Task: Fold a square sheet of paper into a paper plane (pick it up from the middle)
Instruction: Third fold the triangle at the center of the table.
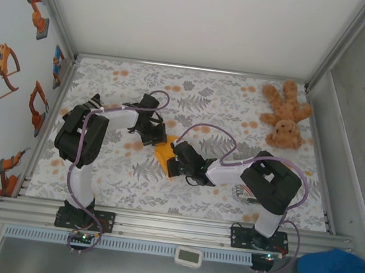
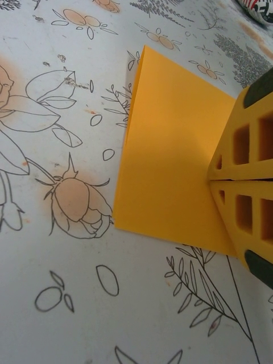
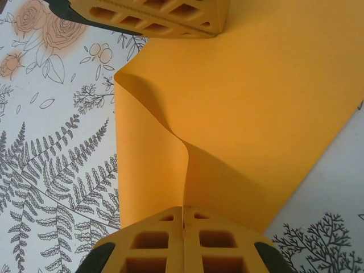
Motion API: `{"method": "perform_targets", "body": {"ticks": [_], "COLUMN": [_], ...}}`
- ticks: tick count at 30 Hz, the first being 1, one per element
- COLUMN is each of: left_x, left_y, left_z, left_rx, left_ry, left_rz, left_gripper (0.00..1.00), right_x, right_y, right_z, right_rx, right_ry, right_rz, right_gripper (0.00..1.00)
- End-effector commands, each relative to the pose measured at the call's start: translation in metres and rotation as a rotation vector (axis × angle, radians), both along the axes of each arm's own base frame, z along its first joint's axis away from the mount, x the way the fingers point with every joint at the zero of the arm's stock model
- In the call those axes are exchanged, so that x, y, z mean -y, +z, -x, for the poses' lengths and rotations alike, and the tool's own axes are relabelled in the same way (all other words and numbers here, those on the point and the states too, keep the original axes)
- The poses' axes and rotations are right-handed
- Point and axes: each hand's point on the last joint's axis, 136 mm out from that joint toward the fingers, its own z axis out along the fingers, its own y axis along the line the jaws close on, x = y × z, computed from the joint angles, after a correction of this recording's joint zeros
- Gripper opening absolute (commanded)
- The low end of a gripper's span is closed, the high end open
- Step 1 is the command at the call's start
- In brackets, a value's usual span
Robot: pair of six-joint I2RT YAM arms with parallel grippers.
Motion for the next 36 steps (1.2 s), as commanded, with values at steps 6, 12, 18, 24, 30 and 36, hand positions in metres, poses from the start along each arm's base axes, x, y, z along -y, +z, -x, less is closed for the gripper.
{"method": "perform_targets", "body": {"ticks": [6,12,18,24,30,36], "left_x": [-0.003,-0.002,-0.001,-0.021,-0.024,-0.017], "left_y": [-0.010,-0.007,0.032,0.078,0.074,0.072], "left_z": [0.011,0.011,-0.006,-0.020,0.013,0.043], "left_rx": [-0.035,-0.030,0.050,0.163,0.135,0.123], "left_ry": [-0.028,-0.028,-0.007,0.109,0.195,0.190], "left_rz": [-0.024,-0.020,0.027,0.088,0.205,0.235], "left_gripper": [0.07,0.07,0.11,0.22,0.20,0.15], "right_x": [-0.004,-0.001,0.007,0.009,0.006,0.005], "right_y": [-0.001,-0.005,-0.013,-0.014,-0.013,-0.012], "right_z": [-0.008,-0.007,-0.001,0.001,0.000,0.000], "right_rx": [-0.007,-0.022,-0.049,-0.056,-0.061,-0.067], "right_ry": [-0.025,-0.030,-0.045,-0.053,-0.047,-0.048], "right_rz": [-0.007,0.003,0.019,0.019,0.010,0.008], "right_gripper": [0.00,0.00,0.00,0.00,0.00,0.00]}}
